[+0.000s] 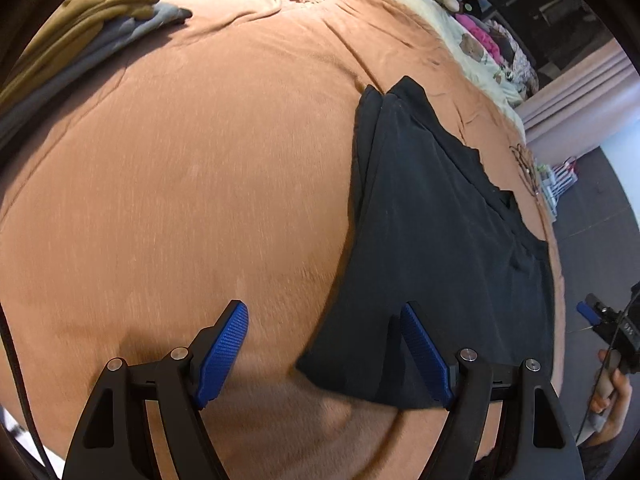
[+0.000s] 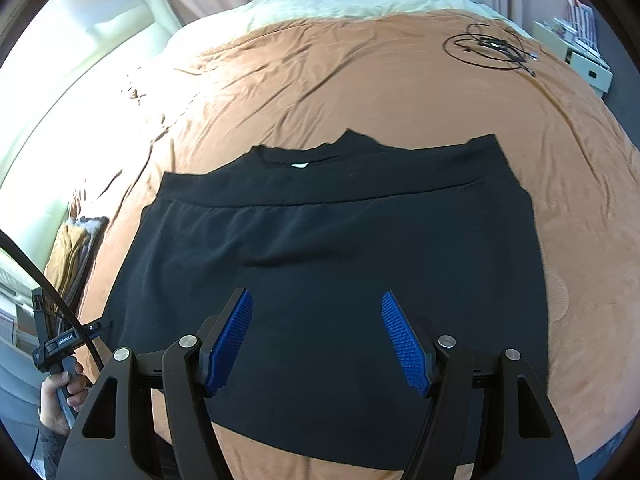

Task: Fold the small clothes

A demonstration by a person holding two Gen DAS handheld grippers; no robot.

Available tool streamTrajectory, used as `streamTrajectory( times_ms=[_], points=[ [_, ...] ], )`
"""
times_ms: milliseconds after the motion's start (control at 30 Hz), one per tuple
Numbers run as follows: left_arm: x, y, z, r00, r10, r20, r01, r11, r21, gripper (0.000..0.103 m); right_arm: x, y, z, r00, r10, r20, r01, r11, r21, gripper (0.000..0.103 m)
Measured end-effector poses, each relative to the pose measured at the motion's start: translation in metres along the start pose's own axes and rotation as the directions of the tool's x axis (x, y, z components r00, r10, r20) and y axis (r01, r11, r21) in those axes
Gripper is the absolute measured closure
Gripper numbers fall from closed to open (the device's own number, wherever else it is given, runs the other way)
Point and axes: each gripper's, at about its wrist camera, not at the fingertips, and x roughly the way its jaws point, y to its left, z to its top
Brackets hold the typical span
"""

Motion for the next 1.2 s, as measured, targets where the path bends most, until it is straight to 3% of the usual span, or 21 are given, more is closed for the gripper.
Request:
streamTrajectory(
  times_ms=[133, 300, 400, 467, 533, 800, 933, 1033, 1200],
  points=[
    [-0.002, 0.000, -0.011, 0.999, -0.036, -0.003, 0.036, 0.998, -0.042, 0.023, 0.011, 0.009, -0.008, 1.000, 0.024, -0.016, -0.024, 1.000, -0.003, 0.037],
    [0.002, -0.003, -0.018, 0.996, -0.089, -0.002, 0.088, 0.992, -0.089, 0.025, 0.036, 0.024, -0.026, 0.997, 0.051, -0.051, -0.052, 0.999, -0.015, 0.045],
    [0.011, -0.004, -0.018, 0.991, -0.130, -0.020, 0.127, 0.985, -0.114, 0.048, 0.048, 0.032, -0.033, 0.995, 0.072, -0.062, -0.073, 0.997, -0.016, 0.049],
    [0.013, -0.001, -0.017, 0.993, -0.120, -0.011, 0.118, 0.984, -0.133, 0.073, 0.056, 0.035, -0.040, 0.995, 0.080, -0.062, -0.082, 0.996, -0.028, 0.053],
    [0.012, 0.002, -0.016, 0.987, -0.163, -0.008, 0.160, 0.975, -0.154, 0.082, 0.066, 0.037, -0.047, 0.993, 0.092, -0.071, -0.095, 0.995, -0.036, 0.058],
    [-0.026, -0.026, -0.007, 0.970, -0.239, 0.056, 0.243, 0.966, -0.084, 0.089, 0.079, 0.052, -0.060, 0.988, 0.138, -0.065, -0.143, 0.987, -0.069, 0.062],
    [-0.044, -0.050, 0.002, 0.959, -0.273, 0.074, 0.276, 0.960, -0.037, 0.090, 0.090, 0.055, -0.074, 0.982, 0.164, -0.098, -0.169, 0.984, -0.047, 0.069],
    [-0.052, -0.070, 0.008, 0.951, -0.298, 0.078, 0.299, 0.954, -0.002, 0.091, 0.100, 0.056, -0.087, 0.979, 0.156, -0.128, -0.164, 0.985, -0.049, 0.073],
    [-0.060, -0.103, 0.015, 0.935, -0.346, 0.070, 0.344, 0.938, 0.047, 0.091, 0.098, 0.053, -0.104, 0.980, 0.165, -0.108, -0.170, 0.985, -0.041, 0.074]
  ],
)
